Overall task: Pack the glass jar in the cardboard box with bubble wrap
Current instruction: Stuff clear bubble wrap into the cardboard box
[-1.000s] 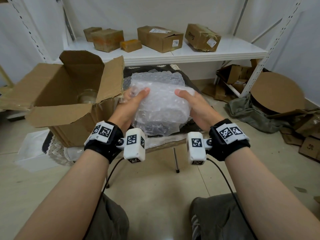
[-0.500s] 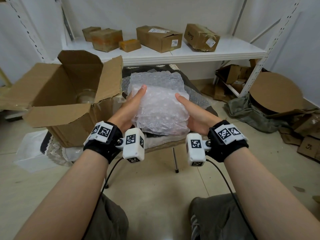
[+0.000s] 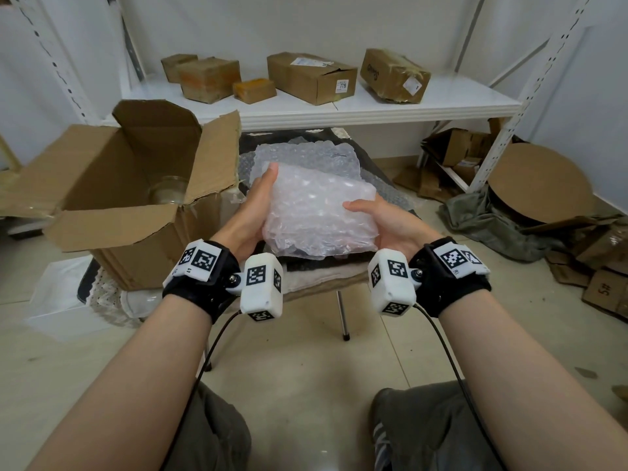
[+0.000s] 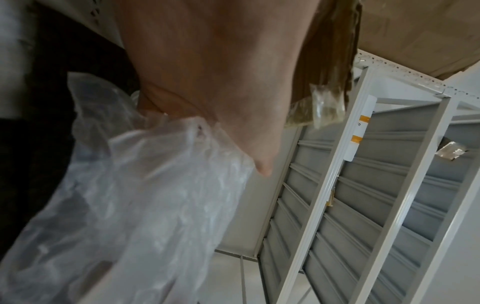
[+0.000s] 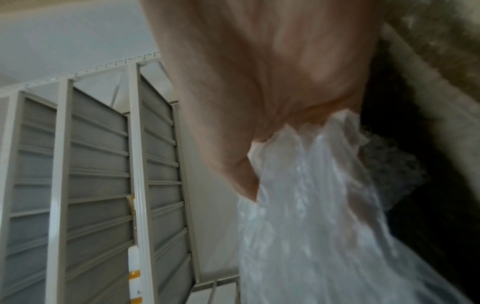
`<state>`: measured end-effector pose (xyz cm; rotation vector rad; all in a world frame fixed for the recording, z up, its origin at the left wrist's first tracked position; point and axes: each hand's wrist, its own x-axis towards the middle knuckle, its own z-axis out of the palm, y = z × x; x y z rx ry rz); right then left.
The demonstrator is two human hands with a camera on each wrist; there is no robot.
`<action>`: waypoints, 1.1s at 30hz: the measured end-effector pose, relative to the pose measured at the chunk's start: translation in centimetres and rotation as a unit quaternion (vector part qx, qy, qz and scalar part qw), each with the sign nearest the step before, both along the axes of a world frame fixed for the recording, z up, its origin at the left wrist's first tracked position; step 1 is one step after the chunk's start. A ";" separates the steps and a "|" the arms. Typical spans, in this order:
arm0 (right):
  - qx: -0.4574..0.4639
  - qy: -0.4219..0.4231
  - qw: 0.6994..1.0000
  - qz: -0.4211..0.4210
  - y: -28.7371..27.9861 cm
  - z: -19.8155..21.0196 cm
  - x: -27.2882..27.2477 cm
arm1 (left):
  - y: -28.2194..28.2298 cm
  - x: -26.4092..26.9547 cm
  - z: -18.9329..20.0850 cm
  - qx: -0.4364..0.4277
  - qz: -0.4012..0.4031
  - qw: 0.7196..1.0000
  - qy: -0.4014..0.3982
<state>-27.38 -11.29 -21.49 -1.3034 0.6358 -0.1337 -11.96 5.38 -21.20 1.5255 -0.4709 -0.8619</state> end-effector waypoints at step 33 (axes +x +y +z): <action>0.195 -0.109 0.972 -0.070 -0.2 5.4 -2.5 | -4.1 -6.5 8.7 -0.115 0.058 0.992 -0.014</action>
